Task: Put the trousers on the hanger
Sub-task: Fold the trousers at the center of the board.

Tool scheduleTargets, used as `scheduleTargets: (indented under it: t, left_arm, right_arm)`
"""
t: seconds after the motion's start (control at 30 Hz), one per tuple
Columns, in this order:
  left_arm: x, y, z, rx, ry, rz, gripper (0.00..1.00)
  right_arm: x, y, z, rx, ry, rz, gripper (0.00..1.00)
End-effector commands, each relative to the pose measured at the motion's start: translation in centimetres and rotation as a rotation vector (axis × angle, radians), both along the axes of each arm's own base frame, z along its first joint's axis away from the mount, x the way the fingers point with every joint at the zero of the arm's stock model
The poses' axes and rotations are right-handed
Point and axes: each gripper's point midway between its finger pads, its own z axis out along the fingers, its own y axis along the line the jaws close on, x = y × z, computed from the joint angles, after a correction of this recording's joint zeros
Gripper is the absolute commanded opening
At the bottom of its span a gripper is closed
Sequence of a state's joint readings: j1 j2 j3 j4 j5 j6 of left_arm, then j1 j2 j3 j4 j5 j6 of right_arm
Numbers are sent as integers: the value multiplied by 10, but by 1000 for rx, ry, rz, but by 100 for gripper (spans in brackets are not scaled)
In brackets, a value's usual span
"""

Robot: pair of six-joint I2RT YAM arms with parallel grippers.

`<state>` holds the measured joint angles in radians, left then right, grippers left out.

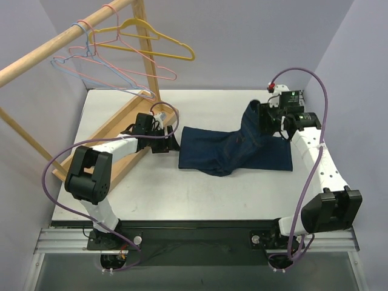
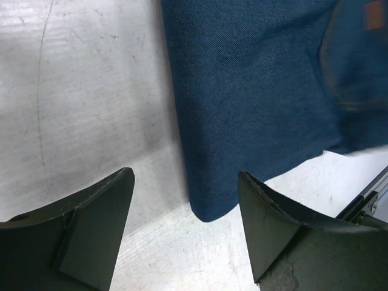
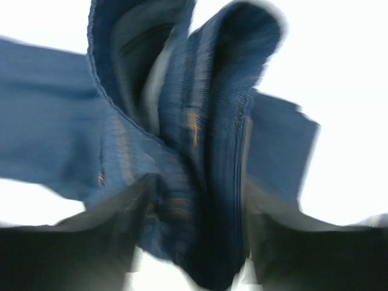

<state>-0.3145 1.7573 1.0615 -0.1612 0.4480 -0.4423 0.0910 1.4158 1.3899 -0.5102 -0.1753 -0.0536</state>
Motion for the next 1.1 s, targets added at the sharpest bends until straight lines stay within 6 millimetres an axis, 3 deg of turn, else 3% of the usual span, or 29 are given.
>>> scheduleTargets:
  t: [0.0, 0.07, 0.23, 0.37, 0.5, 0.63, 0.67, 0.83, 0.9, 1.07]
  left_arm:
    - [18, -12, 10, -19, -52, -24, 79]
    - [20, -14, 8, -19, -51, -27, 79]
    - [20, -14, 2, -13, -42, -28, 79]
    - [25, -16, 0, -21, -43, -25, 79]
    - [35, -20, 0, -23, -46, -32, 79]
    - [46, -24, -1, -17, -50, -43, 79]
    - [48, -25, -1, -18, -50, -44, 79]
    - [71, -29, -3, 1, -61, -34, 79]
    - [76, -29, -16, 9, -37, -30, 79]
    - [92, -43, -22, -30, -29, -31, 79]
  right_arm:
    - [6, -92, -4, -296, -115, -396, 100]
    - [5, -108, -2, -347, -116, -480, 100]
    - [9, -96, 7, -276, -125, -441, 100]
    - [15, -64, -17, -132, -67, -335, 100]
    - [24, -46, -45, -45, 12, -278, 96]
    - [41, -53, -62, 6, 50, -313, 91]
    - [44, -69, -66, 39, 62, -366, 91]
    - [62, -89, -88, 162, 110, -386, 89]
    - [65, -99, -102, 171, 143, -400, 89]
    - [67, -107, -132, 205, 210, -411, 88]
